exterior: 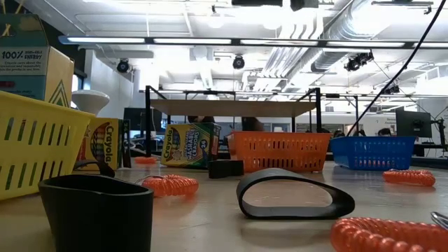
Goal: Pick & Place Office Desk Supplies
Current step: Put the rubberband into the orange bin
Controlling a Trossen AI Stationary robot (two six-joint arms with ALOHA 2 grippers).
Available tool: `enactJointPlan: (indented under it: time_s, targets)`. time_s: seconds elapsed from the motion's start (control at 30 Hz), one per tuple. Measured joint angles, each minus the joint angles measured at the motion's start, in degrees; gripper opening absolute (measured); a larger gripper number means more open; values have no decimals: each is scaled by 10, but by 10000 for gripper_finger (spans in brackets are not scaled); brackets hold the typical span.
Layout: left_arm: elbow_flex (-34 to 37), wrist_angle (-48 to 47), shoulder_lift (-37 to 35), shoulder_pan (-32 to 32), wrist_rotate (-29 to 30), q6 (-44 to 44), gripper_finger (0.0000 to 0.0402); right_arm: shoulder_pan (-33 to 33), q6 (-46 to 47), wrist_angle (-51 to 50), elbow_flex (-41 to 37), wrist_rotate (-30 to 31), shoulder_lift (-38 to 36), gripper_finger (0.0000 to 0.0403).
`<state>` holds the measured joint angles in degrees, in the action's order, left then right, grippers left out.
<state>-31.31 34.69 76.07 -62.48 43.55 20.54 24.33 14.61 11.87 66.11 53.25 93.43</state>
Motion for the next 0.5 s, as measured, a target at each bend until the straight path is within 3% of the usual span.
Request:
enactJointPlan:
  time_s: [0.17, 0.3, 0.4, 0.5]
  targets:
    - [0, -15, 0, -14, -17, 0, 213, 32, 48, -117, 53, 45, 0, 243]
    - [0, -9, 0, -36, -19, -10, 213, 55, 108, -121, 53, 47, 0, 243]
    - [0, 0, 0, -53, -19, -22, 213, 73, 129, -121, 53, -8, 0, 243]
    - [0, 16, 0, -64, -19, -50, 213, 81, 136, -121, 53, -112, 0, 243]
